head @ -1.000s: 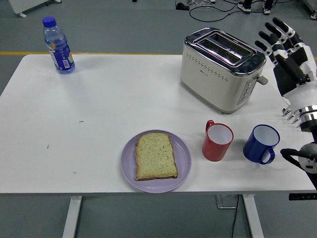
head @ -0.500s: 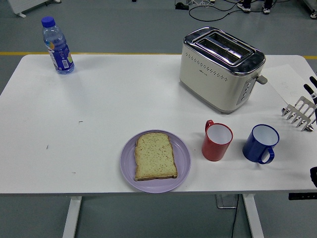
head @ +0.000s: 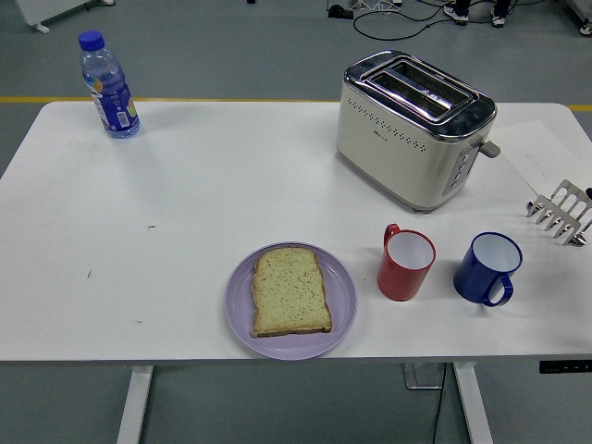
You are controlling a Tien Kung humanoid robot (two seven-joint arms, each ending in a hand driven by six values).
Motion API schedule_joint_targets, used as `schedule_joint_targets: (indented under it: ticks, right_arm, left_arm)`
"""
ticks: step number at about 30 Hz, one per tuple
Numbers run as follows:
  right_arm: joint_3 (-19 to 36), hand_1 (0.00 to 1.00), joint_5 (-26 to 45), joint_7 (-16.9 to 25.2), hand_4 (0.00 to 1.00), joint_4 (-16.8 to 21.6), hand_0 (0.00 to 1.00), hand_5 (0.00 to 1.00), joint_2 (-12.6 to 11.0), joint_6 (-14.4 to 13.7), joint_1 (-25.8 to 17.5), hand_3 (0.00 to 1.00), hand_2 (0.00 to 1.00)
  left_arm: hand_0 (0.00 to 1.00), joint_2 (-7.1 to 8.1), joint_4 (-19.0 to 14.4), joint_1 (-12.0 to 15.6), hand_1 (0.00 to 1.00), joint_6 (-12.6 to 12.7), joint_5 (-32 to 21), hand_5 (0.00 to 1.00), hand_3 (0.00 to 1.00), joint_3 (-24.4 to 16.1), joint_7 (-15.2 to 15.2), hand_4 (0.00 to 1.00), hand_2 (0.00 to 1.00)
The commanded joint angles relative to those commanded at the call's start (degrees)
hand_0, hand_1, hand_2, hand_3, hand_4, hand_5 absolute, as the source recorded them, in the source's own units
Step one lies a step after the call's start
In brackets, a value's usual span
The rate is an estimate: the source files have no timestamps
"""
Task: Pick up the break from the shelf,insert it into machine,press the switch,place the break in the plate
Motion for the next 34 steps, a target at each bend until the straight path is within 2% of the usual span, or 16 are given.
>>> schedule_joint_targets:
  ticks: [34]
  right_arm:
    - [1.1, 0.65, 0.8, -0.7, 0.492, -0.7, 0.706, 0.309, 0.9, 0.1, 0.9, 0.66, 0.695]
  left_arm:
    - [0.627, 0.0, 0.0, -1.7, 0.586, 0.0, -2.8, 0.974, 0.707, 1.7, -0.5, 0.503, 0.632]
